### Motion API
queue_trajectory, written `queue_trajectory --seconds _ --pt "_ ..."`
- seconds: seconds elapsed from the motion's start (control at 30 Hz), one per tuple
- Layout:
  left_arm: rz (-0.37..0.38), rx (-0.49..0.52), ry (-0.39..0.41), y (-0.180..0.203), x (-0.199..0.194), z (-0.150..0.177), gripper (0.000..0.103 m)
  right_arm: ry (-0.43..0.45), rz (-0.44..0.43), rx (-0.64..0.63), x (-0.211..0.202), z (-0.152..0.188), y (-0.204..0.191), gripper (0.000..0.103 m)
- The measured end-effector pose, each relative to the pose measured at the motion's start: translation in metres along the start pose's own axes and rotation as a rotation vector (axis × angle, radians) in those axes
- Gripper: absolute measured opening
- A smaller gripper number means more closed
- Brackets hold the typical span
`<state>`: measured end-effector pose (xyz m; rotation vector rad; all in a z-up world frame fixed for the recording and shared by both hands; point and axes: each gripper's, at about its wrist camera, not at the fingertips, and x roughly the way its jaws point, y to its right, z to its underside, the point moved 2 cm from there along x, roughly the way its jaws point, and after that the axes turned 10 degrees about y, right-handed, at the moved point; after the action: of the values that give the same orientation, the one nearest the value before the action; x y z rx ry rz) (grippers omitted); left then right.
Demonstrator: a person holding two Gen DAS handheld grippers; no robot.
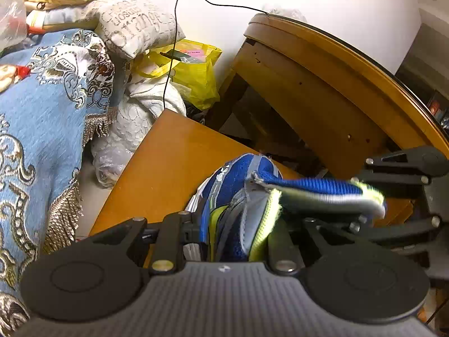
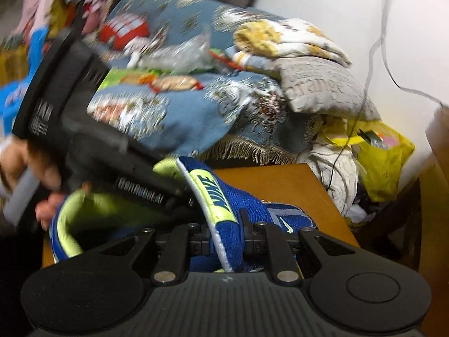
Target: Lace up shoes with both hands
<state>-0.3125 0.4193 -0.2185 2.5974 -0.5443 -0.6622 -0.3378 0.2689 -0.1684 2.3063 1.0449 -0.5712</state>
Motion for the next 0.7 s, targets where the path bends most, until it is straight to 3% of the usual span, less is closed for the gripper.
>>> queue_trajectory --seconds 0.43,0.47,0.7 --pt "-0.003 -0.033 0.008 -0.004 0.001 -0.001 0.025 -0.117 -0.092 -0.389 0.009 0.002 -0.024 0.019" --pt "-0.003 -0.034 0.009 -0.004 0.001 -0.001 0.025 -0.124 -0.098 -0.415 0.009 0.003 -0.027 0.023" --pt "-0.003 -0.047 0.012 -0.006 0.001 -0.001 0.024 -0.178 -0.188 -0.469 0.017 0.002 -0.026 0.025"
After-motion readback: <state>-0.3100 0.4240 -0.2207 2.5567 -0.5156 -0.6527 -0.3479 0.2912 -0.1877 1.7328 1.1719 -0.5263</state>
